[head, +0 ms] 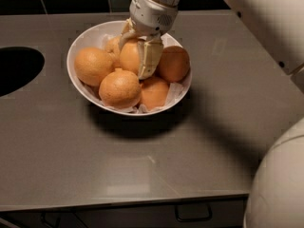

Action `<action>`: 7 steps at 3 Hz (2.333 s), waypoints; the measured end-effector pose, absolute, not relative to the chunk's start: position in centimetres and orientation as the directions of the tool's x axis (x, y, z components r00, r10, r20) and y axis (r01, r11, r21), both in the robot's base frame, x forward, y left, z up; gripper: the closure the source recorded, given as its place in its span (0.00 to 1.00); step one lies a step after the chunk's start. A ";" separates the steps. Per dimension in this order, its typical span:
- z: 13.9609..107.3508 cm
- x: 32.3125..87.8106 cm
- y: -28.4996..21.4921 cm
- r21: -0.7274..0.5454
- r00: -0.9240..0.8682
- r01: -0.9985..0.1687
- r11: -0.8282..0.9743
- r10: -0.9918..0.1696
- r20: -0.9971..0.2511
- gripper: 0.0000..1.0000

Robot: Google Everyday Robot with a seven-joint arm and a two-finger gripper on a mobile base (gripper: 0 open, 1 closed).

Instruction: Pick orange from white bowl

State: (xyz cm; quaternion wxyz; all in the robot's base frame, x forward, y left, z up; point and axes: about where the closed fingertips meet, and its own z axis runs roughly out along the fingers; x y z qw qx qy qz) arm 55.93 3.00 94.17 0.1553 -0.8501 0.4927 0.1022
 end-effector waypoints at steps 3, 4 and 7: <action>94.2 55.9 3.0 -0.164 0.494 -0.869 -0.466 -0.806 -0.327 1.00; 95.4 56.1 3.0 -0.203 0.489 -0.872 -0.446 -0.808 -0.327 1.00; 102.7 53.4 2.8 -0.347 0.526 -0.836 -0.425 -0.800 -0.288 1.00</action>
Offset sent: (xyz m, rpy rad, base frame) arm 0.0000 0.0000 0.0000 0.0000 0.0000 0.0000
